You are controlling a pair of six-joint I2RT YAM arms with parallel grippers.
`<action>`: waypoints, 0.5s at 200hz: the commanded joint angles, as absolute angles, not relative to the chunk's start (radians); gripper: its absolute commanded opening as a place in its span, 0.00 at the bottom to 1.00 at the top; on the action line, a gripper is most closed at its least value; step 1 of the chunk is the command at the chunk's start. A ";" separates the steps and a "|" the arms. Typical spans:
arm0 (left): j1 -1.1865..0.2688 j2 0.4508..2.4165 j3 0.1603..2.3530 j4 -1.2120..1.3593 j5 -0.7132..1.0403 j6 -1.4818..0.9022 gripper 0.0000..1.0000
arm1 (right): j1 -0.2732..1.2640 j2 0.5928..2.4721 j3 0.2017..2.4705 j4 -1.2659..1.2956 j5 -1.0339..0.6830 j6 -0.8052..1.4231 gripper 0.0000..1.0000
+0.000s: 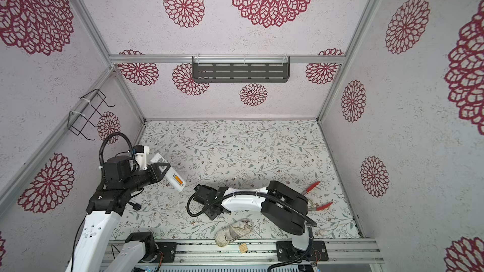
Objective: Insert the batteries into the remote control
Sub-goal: 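Close the right gripper on the orange battery's end and lift it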
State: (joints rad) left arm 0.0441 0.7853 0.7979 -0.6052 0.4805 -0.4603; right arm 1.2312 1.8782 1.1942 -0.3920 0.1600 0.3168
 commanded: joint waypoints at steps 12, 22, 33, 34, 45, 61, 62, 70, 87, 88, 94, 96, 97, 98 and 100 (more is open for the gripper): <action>0.040 0.775 0.801 -0.584 0.490 -0.443 0.00 | 1.214 1.886 1.216 -0.379 0.161 0.336 0.33; 0.040 0.775 0.802 -0.585 0.489 -0.442 0.00 | 1.214 1.888 1.218 -0.379 0.160 0.336 0.33; 0.040 0.773 0.801 -0.585 0.490 -0.443 0.00 | 1.215 1.891 1.218 -0.375 0.158 0.334 0.32; 0.040 0.773 0.801 -0.585 0.490 -0.442 0.00 | 1.214 1.891 1.218 -0.374 0.157 0.334 0.32; 0.039 0.773 0.802 -0.585 0.490 -0.442 0.00 | 1.215 1.894 1.219 -0.374 0.153 0.331 0.31; 0.040 0.775 0.801 -0.586 0.488 -0.443 0.00 | 1.214 1.900 1.222 -0.373 0.145 0.326 0.29; 0.040 0.775 0.801 -0.586 0.488 -0.443 0.00 | 1.213 1.901 1.222 -0.372 0.145 0.327 0.29; 0.040 0.775 0.802 -0.586 0.488 -0.443 0.00 | 1.214 1.903 1.222 -0.371 0.143 0.324 0.28; 0.040 0.775 0.802 -0.585 0.488 -0.443 0.00 | 1.212 1.908 1.225 -0.370 0.139 0.322 0.27; 0.040 0.775 0.802 -0.585 0.488 -0.442 0.00 | 1.213 1.907 1.225 -0.370 0.138 0.321 0.27; 0.040 0.775 0.802 -0.586 0.489 -0.442 0.00 | 1.214 1.909 1.228 -0.372 0.138 0.321 0.27; 0.040 0.775 0.802 -0.586 0.488 -0.443 0.00 | 1.213 1.910 1.228 -0.372 0.138 0.321 0.26; 0.040 0.775 0.802 -0.586 0.488 -0.443 0.00 | 1.214 1.911 1.227 -0.372 0.138 0.321 0.26; 0.041 0.775 0.802 -0.586 0.489 -0.442 0.00 | 1.214 1.910 1.229 -0.372 0.138 0.321 0.26; 0.040 0.775 0.802 -0.586 0.488 -0.443 0.00 | 1.213 1.911 1.230 -0.372 0.138 0.321 0.26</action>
